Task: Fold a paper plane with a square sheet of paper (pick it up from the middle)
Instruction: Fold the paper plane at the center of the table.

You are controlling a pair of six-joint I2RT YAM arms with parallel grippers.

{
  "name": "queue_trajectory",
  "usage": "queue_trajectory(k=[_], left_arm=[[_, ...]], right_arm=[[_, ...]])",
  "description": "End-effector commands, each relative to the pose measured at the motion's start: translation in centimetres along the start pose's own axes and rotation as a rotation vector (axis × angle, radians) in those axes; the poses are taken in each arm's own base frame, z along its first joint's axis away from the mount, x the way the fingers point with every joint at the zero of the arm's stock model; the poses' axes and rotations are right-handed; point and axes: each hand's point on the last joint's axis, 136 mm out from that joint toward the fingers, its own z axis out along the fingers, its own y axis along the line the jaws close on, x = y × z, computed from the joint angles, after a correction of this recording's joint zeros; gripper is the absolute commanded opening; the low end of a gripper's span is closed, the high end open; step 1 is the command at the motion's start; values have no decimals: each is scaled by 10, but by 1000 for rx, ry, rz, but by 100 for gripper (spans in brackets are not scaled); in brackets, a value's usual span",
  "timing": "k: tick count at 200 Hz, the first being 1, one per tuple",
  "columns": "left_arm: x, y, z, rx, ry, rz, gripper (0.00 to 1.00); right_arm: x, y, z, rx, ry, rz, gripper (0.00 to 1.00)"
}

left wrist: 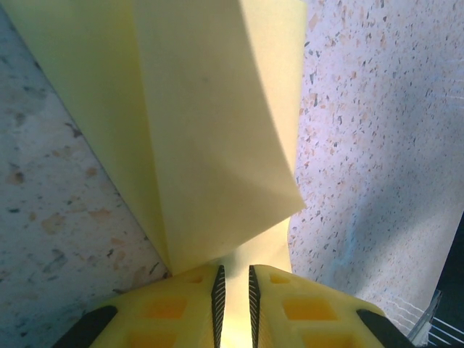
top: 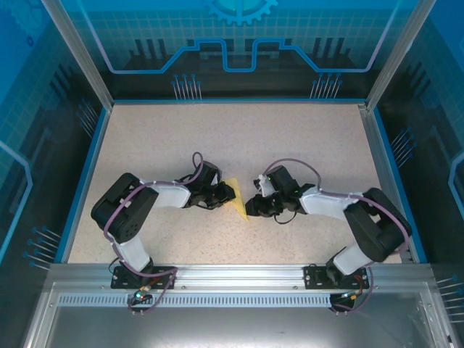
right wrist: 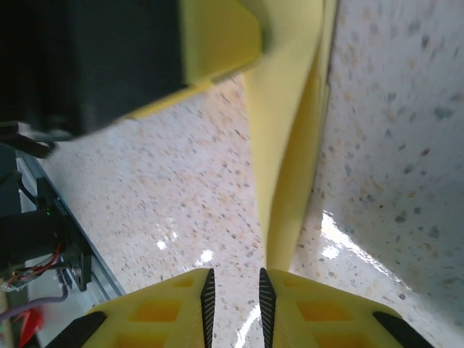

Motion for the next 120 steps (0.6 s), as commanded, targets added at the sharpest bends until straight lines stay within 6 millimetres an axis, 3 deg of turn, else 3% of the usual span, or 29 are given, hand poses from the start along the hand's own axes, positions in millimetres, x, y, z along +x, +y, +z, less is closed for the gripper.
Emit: queue_trajectory(k=[1,38,73,120], left_arm=[[11,28,6,-99,47,-41,22],[10,28,7,-99,48,-45,22],[10,28,7,-102,49,-46,22],[11,28,5,-102,48,-44,22]], right_arm=[[-2,2,-6,58,-6,-63,25],[-11,19,14,26,41,-92,18],[-14,9,38,43,75,-61,15],[-3,4,48,11,114,-33,15]])
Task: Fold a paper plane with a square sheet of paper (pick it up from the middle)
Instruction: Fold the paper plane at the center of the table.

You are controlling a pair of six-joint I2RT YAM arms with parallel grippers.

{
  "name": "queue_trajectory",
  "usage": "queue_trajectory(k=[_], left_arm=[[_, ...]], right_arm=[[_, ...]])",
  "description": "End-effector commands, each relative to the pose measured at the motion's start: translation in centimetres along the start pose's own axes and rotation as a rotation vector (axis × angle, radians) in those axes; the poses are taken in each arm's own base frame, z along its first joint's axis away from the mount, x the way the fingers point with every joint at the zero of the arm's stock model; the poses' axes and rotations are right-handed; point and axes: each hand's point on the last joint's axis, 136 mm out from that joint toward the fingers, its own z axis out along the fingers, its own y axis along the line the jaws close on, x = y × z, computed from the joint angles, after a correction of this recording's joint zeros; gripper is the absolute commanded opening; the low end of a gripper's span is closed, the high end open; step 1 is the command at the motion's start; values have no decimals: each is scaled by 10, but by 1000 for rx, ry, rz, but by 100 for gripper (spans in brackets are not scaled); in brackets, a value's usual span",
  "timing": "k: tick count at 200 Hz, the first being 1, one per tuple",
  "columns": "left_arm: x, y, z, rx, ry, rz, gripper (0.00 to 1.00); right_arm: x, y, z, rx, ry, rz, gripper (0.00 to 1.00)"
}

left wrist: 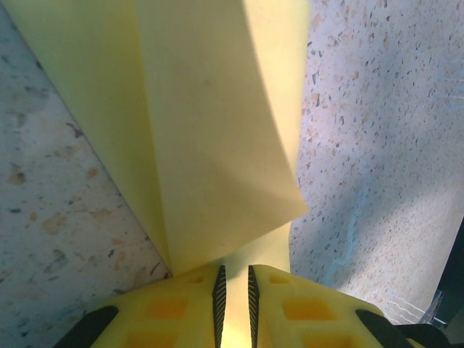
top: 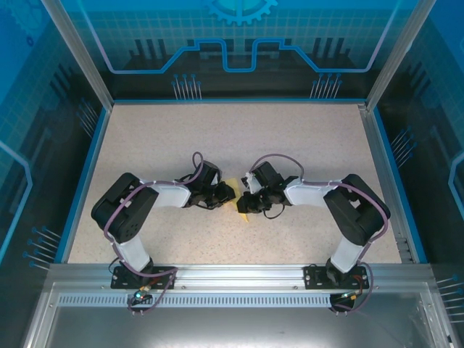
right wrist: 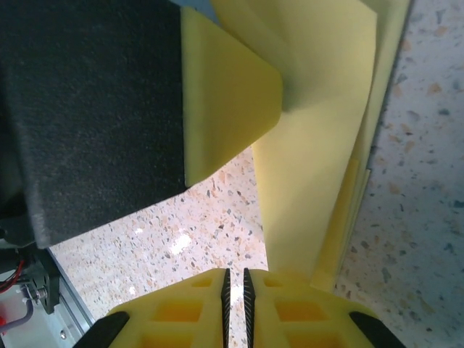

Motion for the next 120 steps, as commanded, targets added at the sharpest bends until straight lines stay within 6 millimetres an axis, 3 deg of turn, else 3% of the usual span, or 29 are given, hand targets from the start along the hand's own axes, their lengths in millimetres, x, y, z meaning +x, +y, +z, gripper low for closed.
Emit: queue_trajectory(k=[1,67,120], left_arm=[[10,28,5,-96,44,-42,22],[11,29,6,-102,45,-44,22],[11,30,6,-107,44,-44,22]], right_arm=[[8,5,8,-43,35,3,15],[21,-7,17,-34,83,42,16],[25,-5,16,-47,94,45,16]])
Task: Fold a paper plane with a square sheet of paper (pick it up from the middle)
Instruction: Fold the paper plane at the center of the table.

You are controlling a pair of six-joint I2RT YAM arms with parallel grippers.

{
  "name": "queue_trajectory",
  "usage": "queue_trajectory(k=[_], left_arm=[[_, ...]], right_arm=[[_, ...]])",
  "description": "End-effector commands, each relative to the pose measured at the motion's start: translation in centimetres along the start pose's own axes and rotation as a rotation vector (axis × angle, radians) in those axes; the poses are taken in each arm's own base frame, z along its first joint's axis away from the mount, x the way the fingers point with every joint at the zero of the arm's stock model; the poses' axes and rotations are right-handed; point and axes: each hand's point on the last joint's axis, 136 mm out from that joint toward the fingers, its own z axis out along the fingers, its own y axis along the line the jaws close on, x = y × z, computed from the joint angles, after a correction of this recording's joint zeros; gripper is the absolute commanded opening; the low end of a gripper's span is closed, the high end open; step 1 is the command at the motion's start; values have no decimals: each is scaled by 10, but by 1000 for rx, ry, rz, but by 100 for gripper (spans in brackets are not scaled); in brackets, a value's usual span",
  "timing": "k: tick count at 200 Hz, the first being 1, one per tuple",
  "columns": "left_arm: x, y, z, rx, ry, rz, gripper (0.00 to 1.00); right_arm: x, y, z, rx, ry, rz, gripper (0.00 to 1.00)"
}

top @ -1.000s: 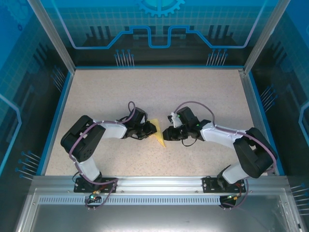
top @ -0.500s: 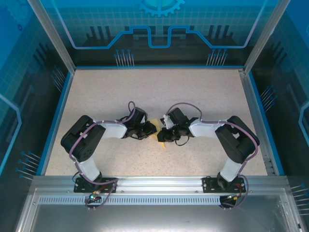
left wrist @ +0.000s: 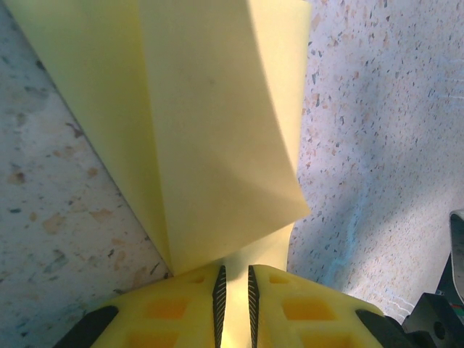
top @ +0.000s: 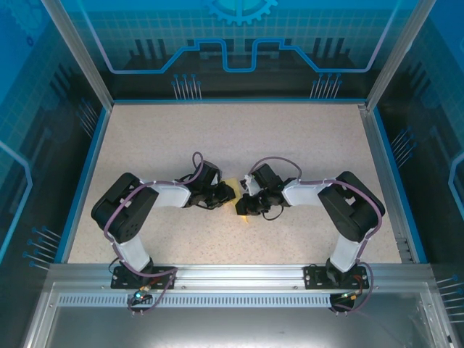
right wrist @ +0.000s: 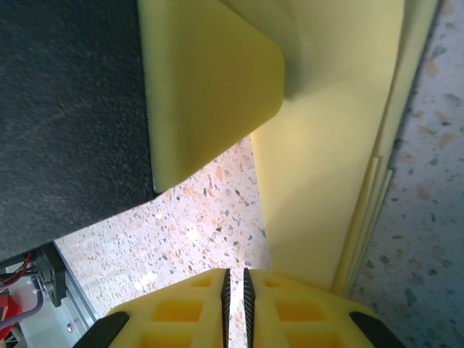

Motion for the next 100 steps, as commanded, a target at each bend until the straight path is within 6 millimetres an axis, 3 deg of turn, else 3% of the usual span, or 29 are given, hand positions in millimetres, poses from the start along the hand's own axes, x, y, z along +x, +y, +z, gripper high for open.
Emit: queue_trajectory(k=[1,100], left_arm=[[11,30,6,-107,44,-44,22],[12,41,8,-162,52,-65,21]], right_arm=[[17,-3,5,-11,61,29,16],[54,-26,6,41,150,74,15]])
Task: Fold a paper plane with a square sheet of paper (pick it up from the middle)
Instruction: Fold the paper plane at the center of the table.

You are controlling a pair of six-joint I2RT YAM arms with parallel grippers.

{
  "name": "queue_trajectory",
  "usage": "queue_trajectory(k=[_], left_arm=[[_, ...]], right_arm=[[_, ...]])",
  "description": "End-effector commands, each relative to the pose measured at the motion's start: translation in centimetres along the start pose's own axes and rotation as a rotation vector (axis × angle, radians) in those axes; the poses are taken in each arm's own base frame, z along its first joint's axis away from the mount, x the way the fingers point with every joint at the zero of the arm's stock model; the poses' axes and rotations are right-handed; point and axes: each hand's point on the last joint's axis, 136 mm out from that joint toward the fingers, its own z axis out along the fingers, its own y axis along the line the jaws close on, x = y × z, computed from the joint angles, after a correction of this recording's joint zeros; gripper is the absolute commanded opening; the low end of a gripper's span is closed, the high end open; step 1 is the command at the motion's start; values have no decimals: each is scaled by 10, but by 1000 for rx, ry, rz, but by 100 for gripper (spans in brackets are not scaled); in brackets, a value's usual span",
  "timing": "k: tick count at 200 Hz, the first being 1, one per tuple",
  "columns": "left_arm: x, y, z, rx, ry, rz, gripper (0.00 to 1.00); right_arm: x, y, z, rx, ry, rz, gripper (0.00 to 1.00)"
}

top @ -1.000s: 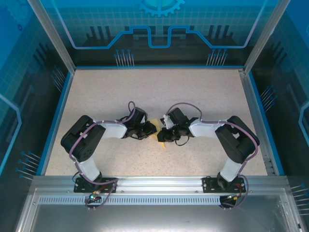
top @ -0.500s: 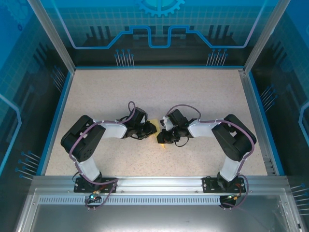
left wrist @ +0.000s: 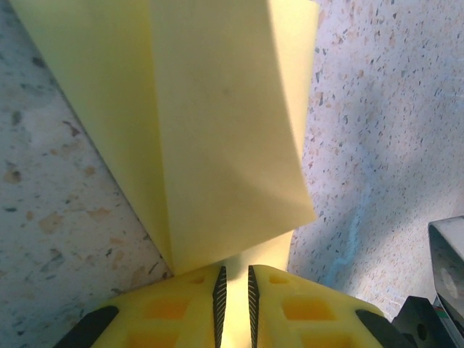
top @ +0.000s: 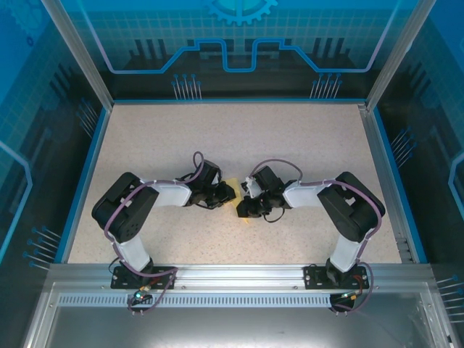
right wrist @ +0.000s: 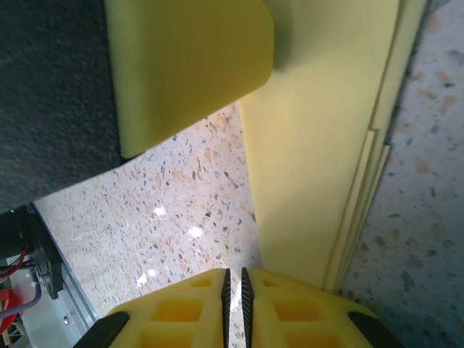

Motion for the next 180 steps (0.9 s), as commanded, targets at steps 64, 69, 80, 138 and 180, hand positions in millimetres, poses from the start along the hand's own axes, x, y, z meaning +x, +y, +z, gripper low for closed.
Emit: queue_trajectory(k=[64,69,80,138,180], left_arm=[[11,48,7,-185,38,-73,19],[11,47,7,-185,38,-73,19],[11,48,7,-188,38,-75,19],[11,49,8,-191,41,-77,19],[12,46,7,-176,47,-69,19]], right_arm=[[64,-26,-6,71,163,71,15],[67,-27,-7,71,168,71,15],[70,-26,-8,68,174,69,15],[88,-36,-12,102,208,82,15],[59,-2,-32,14,47,-7,17]])
